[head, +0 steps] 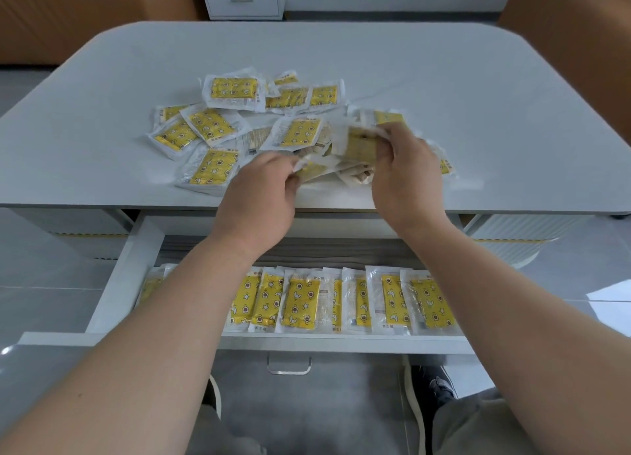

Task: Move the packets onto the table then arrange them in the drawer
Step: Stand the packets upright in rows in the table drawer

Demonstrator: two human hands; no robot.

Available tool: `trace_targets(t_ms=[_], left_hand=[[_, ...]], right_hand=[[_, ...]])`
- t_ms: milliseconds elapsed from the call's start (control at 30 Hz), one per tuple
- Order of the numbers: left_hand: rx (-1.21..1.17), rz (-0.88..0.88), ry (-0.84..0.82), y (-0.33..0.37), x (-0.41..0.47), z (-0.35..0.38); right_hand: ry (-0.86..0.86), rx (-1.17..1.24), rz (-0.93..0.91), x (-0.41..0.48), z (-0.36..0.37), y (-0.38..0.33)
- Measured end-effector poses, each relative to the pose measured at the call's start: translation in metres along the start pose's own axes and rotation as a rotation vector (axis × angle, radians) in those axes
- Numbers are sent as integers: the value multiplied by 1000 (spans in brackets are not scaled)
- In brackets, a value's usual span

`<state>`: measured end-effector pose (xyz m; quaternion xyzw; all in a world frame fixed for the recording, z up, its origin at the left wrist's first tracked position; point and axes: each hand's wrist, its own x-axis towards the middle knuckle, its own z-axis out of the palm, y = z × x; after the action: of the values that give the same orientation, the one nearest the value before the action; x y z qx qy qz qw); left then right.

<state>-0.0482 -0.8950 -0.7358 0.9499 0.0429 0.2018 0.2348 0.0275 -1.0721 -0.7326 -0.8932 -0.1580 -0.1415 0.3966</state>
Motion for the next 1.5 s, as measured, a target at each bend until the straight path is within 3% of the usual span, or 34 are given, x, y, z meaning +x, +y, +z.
trace_targets(t_ms=[133, 300, 500, 633, 1067, 1367, 1500], left_hand=[[-64, -123, 117, 3, 3, -7], [-189, -273, 112, 4, 2, -14], [-497, -559, 89, 4, 0, -23], [-660, -708, 67, -1, 0, -21], [-883, -803, 30, 0, -5, -20], [-850, -787, -2, 2, -11, -20], [-798, -768, -15, -1, -13, -20]], right_hand=[[55, 297, 247, 5, -5, -8], [119, 564, 502, 13, -2, -8], [73, 795, 669, 17, -2, -4], [-19, 840, 644, 13, -2, -4], [-163, 775, 541, 2, -10, 6], [-309, 876, 520, -4, -24, 6], [-500, 876, 520, -5, -30, 10]])
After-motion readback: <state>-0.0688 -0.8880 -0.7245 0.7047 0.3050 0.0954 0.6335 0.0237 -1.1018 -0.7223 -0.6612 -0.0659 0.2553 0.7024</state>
